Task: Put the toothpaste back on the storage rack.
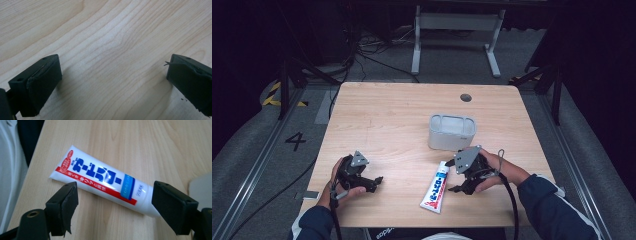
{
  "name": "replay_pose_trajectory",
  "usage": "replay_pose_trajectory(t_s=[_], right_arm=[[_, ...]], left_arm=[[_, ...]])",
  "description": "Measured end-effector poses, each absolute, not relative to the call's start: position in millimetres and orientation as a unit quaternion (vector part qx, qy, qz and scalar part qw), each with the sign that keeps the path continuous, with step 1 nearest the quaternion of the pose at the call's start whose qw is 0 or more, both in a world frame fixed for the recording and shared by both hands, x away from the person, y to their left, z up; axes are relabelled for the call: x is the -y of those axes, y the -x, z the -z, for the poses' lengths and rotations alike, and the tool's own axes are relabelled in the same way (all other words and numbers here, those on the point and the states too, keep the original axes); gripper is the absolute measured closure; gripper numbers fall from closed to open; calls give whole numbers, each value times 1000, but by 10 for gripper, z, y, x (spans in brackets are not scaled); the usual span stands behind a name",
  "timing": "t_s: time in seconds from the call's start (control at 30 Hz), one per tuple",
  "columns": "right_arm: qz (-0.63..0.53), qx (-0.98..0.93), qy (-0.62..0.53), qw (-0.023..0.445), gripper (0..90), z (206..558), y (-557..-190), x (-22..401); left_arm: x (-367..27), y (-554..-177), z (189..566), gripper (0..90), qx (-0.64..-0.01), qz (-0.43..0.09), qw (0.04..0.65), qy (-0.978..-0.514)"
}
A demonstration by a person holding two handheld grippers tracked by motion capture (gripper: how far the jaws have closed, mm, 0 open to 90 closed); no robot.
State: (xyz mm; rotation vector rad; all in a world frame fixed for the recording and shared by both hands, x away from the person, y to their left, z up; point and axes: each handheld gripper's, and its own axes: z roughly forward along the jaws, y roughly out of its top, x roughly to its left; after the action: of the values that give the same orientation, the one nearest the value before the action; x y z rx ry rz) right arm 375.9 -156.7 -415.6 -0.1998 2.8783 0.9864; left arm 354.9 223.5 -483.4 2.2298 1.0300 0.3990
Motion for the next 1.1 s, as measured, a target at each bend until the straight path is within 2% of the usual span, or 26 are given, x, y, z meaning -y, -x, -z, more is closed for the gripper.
replay_pose_trajectory(t_s=[0.53, 0.83, 1.1], right_arm=[[-260, -955, 140, 20, 233, 4278, -3712, 1177], [-228, -958, 170, 34, 233, 4318, -3677, 1045], [-170, -968, 183, 1, 241, 4423, -3729, 950]], left_arm=[[-2283, -3445, 4837, 2, -398, -157, 321, -845], [-2280, -3445, 4836, 1, -401, -146, 322, -845], [-2279, -3445, 4836, 1, -402, -146, 322, -845]])
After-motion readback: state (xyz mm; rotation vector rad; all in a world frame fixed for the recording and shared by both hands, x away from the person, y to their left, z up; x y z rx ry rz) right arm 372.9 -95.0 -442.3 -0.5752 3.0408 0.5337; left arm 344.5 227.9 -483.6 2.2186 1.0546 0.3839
